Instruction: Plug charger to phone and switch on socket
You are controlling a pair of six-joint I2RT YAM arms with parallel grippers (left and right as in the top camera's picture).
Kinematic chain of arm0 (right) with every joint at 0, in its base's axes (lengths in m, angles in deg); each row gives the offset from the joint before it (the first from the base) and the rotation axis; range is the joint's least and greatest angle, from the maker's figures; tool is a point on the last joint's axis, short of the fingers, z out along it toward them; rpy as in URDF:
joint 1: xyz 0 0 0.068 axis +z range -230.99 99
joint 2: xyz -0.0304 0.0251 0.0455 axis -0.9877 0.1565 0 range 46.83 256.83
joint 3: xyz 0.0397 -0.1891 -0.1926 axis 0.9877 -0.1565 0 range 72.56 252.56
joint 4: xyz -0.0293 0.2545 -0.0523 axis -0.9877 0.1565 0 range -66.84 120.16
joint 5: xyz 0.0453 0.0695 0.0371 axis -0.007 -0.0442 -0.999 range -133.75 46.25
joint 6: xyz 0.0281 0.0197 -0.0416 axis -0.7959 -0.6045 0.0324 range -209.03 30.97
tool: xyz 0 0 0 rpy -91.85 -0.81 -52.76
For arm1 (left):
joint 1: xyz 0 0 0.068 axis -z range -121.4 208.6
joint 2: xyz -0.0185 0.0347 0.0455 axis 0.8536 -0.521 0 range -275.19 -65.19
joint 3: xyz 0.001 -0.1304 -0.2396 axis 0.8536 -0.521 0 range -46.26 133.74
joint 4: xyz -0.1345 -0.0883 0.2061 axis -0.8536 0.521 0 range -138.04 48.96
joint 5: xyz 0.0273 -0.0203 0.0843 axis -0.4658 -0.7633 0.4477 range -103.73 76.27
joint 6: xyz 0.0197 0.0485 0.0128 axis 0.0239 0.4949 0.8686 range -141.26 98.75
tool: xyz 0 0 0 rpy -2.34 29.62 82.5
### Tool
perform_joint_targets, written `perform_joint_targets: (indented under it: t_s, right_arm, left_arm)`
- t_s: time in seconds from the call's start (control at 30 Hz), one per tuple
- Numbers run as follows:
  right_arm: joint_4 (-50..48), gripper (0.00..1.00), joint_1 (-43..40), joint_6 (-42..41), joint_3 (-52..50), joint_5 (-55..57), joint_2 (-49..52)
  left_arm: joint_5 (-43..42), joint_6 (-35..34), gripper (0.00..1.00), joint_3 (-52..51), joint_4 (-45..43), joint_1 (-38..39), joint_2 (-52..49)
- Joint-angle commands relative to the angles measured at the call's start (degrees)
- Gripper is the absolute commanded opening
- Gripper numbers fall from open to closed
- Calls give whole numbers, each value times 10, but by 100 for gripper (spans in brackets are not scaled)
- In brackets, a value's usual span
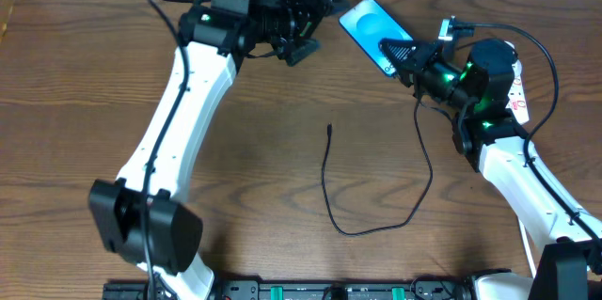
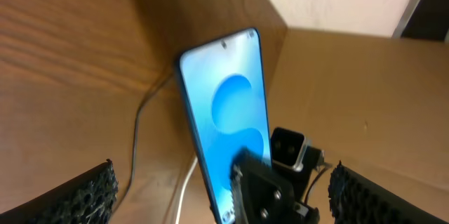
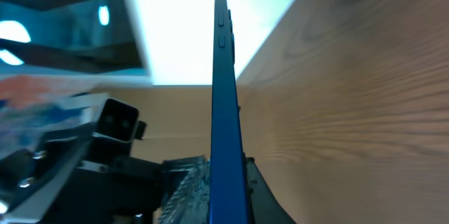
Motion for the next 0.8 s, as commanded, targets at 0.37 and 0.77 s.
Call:
perform_joint_targets:
  t_s: [0.37, 0.77]
  right_arm:
    - [-101, 1, 67, -354, 12, -48, -5]
    - [-129, 1, 110, -410, 12, 17, -5]
  left_arm:
    - [81, -58, 96, 1, 0, -1, 6]
    - [81, -150, 96, 1, 0, -1, 6]
